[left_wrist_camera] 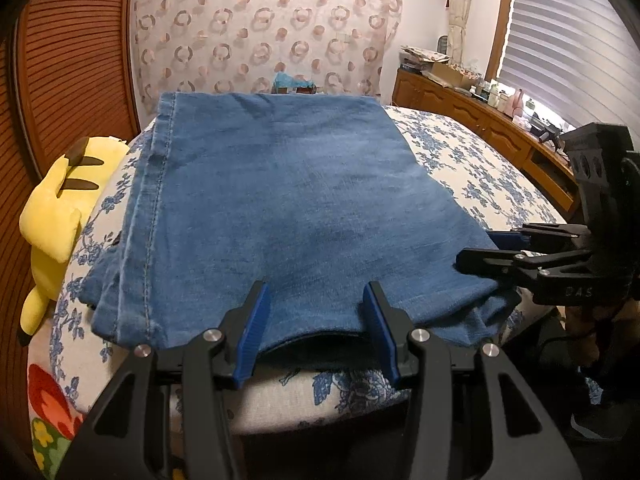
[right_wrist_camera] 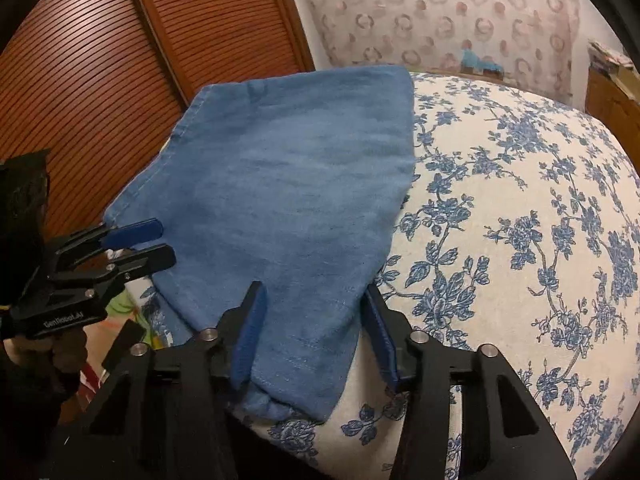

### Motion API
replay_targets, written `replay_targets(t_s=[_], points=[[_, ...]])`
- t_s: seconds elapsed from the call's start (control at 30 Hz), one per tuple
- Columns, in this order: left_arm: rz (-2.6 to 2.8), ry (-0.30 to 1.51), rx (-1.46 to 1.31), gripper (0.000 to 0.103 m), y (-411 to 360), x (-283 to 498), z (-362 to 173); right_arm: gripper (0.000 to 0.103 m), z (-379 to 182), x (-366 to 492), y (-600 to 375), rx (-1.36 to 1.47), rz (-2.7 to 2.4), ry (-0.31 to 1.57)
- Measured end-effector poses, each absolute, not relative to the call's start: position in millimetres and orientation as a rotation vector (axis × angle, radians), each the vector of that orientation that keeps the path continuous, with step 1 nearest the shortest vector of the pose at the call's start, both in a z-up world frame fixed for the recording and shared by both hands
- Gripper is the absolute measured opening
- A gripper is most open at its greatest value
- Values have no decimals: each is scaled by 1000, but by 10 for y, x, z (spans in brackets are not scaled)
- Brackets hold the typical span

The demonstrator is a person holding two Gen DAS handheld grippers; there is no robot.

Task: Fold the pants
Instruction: 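Close the right tool on the jeans edge and lift it over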

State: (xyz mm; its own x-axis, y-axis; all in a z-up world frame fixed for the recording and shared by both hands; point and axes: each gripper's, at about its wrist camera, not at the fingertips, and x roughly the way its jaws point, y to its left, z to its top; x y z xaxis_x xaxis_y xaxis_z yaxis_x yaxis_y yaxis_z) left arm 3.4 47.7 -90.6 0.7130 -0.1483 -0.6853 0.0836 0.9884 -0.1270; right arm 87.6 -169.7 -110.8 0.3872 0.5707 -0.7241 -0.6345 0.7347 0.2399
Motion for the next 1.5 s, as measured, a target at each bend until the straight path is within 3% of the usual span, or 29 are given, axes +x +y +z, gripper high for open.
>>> replay_targets(t_s=[0.03,0.1,0.2,0.5,0.83,1.1,1.5], points=[[-130,766,-88,47,475,16,-898,40,-1107,875,-1697,-72,777,893],[-133,764,-81,47,487,-20,-899,14,-1055,864,-1712,-48,810,893],[-147,767,-76,48,520,-51,-945,9,-878,860,-1740,-10,852,850],[-119,742,-80,48,680,-157,-700,7,-307,745,-1393,-49,945,724],[45,643,-98,48,1488,-425,-230,7,7,734,-609,-151,1041,668],[146,602,-138,48,1961,-646,-153,7,-132,645,79,-213,1169,684],[204,622,-177,48,2149,-711,-298,6,-719,573,425,-255,1239,867]])
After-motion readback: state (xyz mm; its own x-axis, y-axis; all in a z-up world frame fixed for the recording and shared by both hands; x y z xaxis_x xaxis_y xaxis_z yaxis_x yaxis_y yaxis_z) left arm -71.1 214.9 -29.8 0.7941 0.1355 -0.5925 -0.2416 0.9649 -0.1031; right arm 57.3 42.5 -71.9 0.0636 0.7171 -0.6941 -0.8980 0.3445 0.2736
